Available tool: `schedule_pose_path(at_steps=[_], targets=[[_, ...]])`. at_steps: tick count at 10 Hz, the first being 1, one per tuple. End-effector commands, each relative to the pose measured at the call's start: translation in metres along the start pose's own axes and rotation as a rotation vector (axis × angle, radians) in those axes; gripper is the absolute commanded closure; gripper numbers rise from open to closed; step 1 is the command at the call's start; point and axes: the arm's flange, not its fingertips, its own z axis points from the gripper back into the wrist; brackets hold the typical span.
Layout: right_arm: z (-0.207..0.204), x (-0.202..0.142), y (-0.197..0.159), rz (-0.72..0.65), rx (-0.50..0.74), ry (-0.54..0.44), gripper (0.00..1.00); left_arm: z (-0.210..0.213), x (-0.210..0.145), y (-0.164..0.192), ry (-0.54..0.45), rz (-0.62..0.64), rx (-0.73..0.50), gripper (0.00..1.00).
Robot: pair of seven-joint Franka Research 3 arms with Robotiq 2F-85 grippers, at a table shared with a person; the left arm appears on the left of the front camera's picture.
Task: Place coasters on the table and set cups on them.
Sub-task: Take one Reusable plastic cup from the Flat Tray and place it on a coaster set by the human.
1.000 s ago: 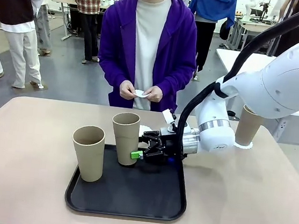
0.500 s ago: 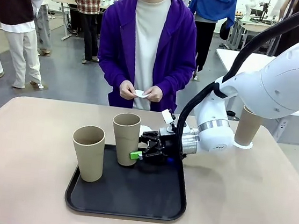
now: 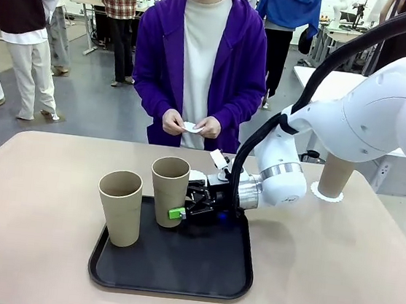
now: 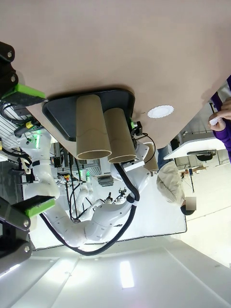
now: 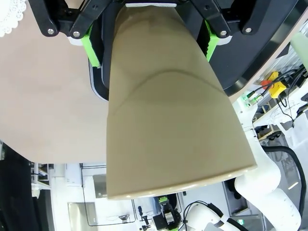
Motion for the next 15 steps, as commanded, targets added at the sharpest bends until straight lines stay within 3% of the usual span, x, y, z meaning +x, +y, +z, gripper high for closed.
schedule_pose_path(at_steps=[1,3,4,5,6,7,8,10,15], targets=[[-0.008,0.001,-0.014,-0.023,0.038,0.008,0.00,0.001,0.000,0.000,-0.006,-0.014,-0.014,0.00],[-0.013,0.002,-0.017,0.018,0.071,-0.006,0.00,0.001,0.000,0.000,-0.006,-0.014,-0.014,0.00],[-0.012,0.002,-0.017,0.026,0.096,-0.006,0.59,0.001,0.000,0.000,-0.006,-0.014,-0.014,0.00],[-0.010,0.003,-0.017,0.023,0.092,-0.008,0.59,0.001,0.000,0.000,-0.006,-0.014,-0.014,0.00],[-0.006,0.004,-0.015,0.024,0.087,-0.008,1.00,0.001,0.000,0.000,-0.006,-0.014,-0.014,0.00],[-0.003,0.006,-0.013,0.024,0.079,-0.006,0.65,0.001,0.000,0.000,-0.006,-0.014,-0.014,0.00],[-0.001,0.009,-0.009,0.022,0.074,-0.002,1.00,0.001,0.000,0.000,-0.006,-0.014,-0.014,0.00],[0.005,0.031,0.008,-0.019,0.042,0.014,1.00,0.001,0.000,0.000,-0.006,-0.014,-0.014,0.00],[0.041,0.162,0.067,-0.104,-0.107,-0.018,1.00,0.001,0.000,0.000,-0.006,-0.014,-0.014,0.00]])
